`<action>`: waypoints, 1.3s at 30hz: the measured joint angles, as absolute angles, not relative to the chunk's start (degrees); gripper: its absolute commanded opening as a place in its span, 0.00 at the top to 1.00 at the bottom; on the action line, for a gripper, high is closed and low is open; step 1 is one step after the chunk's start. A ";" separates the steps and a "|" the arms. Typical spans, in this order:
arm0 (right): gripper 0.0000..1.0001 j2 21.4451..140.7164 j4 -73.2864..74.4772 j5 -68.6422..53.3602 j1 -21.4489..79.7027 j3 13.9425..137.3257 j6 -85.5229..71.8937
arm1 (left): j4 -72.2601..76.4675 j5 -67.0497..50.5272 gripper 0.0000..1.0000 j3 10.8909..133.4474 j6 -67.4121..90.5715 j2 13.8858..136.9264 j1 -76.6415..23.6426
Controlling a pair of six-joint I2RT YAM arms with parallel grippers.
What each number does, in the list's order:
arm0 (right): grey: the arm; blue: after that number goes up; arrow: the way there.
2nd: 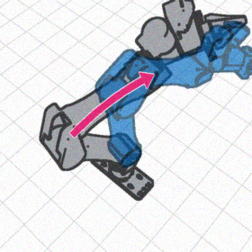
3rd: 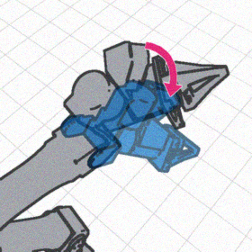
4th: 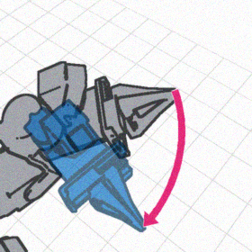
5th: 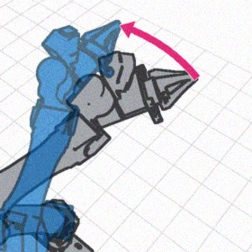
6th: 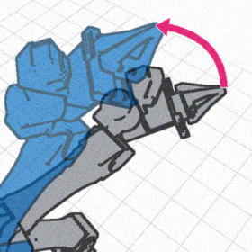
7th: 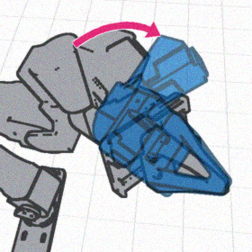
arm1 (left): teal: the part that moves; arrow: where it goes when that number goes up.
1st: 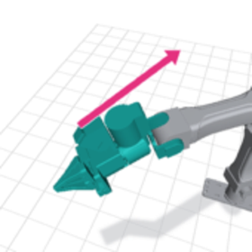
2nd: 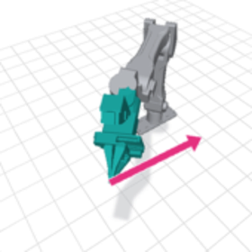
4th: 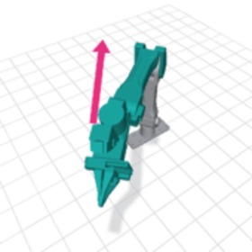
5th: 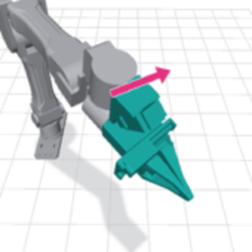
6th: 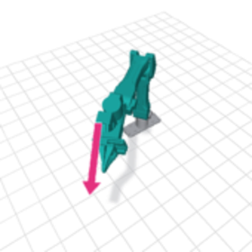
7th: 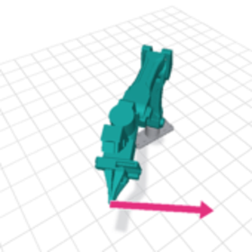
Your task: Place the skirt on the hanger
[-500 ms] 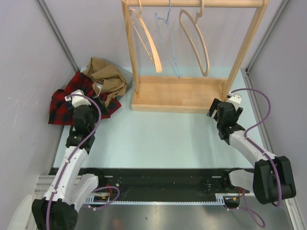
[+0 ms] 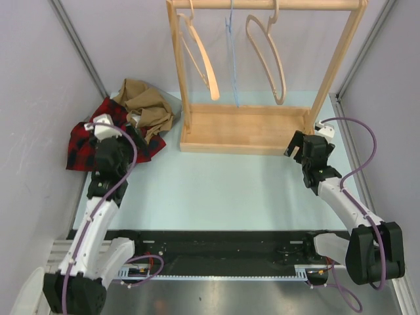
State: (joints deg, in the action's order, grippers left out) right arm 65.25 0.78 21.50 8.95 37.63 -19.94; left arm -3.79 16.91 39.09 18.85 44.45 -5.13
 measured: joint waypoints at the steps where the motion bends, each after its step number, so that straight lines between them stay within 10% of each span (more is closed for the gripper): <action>1: 0.00 64.97 1.15 20.84 9.19 37.65 -19.97 | -4.12 16.91 0.00 40.77 18.35 46.65 -5.13; 15: 0.02 65.14 2.79 18.39 14.06 39.13 -22.92 | -11.57 17.21 0.05 77.71 20.34 85.47 -2.76; 29: 0.04 71.88 5.82 18.55 15.68 41.39 -25.02 | -15.51 8.29 0.21 79.99 27.35 104.12 -0.10; 31: 0.05 72.90 6.22 18.57 15.73 41.89 -25.02 | -14.55 8.14 0.33 79.99 27.55 104.31 -0.10; 35: 0.06 75.37 6.57 18.81 16.01 43.27 -25.02 | -11.31 6.63 0.95 80.23 27.40 105.08 -0.08; 39: 0.07 76.82 7.92 19.29 16.34 44.99 -25.02 | -10.59 4.80 1.00 82.15 26.87 106.74 -0.08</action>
State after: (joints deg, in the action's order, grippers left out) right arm 76.82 7.92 19.29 16.34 44.99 -25.02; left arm -10.59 4.80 82.15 26.87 106.74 -0.08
